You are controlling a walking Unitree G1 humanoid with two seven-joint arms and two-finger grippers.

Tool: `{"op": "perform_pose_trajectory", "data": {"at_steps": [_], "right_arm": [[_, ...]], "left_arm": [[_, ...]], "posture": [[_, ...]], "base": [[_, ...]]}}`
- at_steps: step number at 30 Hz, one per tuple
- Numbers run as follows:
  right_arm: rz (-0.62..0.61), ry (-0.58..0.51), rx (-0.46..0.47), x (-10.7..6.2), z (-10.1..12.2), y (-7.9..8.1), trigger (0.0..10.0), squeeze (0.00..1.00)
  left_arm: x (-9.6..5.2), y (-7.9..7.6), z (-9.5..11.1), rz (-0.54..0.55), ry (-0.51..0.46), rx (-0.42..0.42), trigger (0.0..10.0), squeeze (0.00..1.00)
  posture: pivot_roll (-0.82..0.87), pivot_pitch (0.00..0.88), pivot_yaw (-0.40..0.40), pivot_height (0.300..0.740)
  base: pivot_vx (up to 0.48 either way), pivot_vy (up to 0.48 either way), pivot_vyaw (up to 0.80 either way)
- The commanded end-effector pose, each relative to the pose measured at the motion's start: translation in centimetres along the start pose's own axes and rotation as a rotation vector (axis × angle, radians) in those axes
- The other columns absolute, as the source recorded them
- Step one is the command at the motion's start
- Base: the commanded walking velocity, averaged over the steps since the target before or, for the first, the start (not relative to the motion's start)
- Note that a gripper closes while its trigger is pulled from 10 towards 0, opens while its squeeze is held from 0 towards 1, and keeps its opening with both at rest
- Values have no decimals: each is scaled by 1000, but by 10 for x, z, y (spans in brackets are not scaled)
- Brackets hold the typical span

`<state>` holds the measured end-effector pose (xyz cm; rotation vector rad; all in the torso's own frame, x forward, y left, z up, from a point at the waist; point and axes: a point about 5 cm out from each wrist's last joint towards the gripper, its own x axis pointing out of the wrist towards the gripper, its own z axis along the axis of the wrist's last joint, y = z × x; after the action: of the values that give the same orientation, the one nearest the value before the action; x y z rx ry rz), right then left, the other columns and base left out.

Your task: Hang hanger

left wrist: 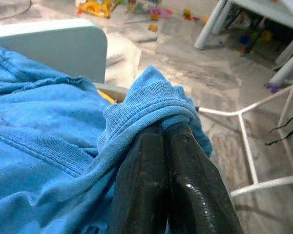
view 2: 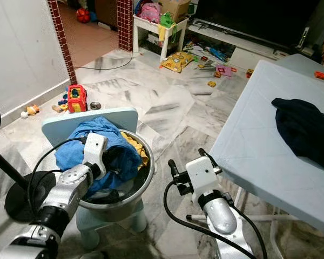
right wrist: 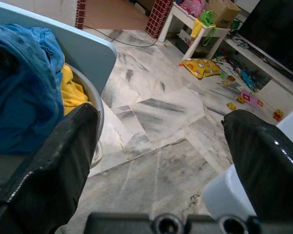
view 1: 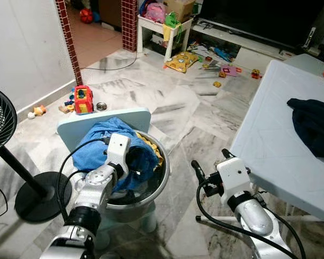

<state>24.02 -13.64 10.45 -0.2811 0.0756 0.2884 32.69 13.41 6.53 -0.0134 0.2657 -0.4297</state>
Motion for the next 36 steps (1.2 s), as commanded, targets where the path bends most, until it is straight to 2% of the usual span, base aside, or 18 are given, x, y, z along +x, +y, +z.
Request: {"op": "perform_pose_trajectory", "data": {"at_steps": [1,5,7,9,12,14,17,20,21,22,23,24,26,27,29,31,34,36], "right_arm": [[-10,-5,7,2,1,-3,10000,0],[-23,-7,33,5,-1,-8,10000,0],[-27,-7,37,6,-2,-10,10000,0],[-50,-12,64,8,-2,-15,10000,0],[-102,-12,125,11,-2,-21,10000,0],[-132,-6,191,14,-4,-23,10000,0],[-151,-7,224,16,-5,-23,10000,0],[-192,-25,266,17,-4,-24,10000,0],[-211,-30,285,17,-4,-26,10000,0],[-240,-42,318,16,-3,-29,10000,0],[-255,-49,336,15,-2,-31,10000,0],[-264,-53,346,15,-2,-31,10000,0],[-319,-86,454,9,0,-40,10000,0],[-332,-91,473,8,-1,-42,10000,0],[-396,-105,469,1,-3,-50,10000,0],[-446,-116,516,-7,-7,-57,10000,0],[-507,-120,530,-17,-11,-65,10000,0],[-535,-115,511,-21,-13,-68,10000,0]], "left_arm": [[-1,-4,10,-34,-62,26,0,0],[-12,-9,18,-111,-95,100,0,0],[-14,-10,20,-123,-103,101,0,0],[-17,-11,30,-134,-143,150,0,0],[-21,-16,49,-159,-242,265,0,0],[-22,-20,56,-192,-261,244,0,0],[-22,-25,59,-222,-274,216,0,0],[-17,-32,61,-200,-283,207,0,0],[-15,-33,58,-182,-266,208,2471,0],[-11,-35,55,-159,-248,195,7686,0],[-10,-35,54,-147,-241,183,7686,0],[-9,-36,53,-141,-236,174,10000,0],[-5,-38,50,-140,-218,155,10000,0],[-4,-40,49,-145,-219,160,10000,0],[-3,-40,45,-138,-204,152,10000,0],[-4,-39,40,-133,-189,139,10000,0],[-6,-38,33,-134,-170,140,10000,0],[-8,-37,30,-132,-163,137,10000,0]], "posture": [[85,32,-109,740],[116,0,-107,740],[119,0,-106,740],[132,0,-106,740],[141,0,-105,740],[148,0,-103,740],[156,0,-101,740],[160,0,-102,740],[158,0,-102,740],[151,0,-100,740],[148,0,-99,740],[148,0,-99,740],[137,0,-86,740],[137,0,-86,740],[130,0,-74,740],[122,0,-58,740],[118,0,-53,740],[117,0,-54,740]], "base": [[0,0,0],[0,0,0],[0,0,0],[0,0,0],[0,0,0],[0,0,0],[0,0,0],[0,0,0],[0,0,0],[0,0,0],[0,0,0],[0,0,0],[0,0,0],[0,0,0],[0,0,0],[0,0,0],[0,0,0],[0,0,0]]}}
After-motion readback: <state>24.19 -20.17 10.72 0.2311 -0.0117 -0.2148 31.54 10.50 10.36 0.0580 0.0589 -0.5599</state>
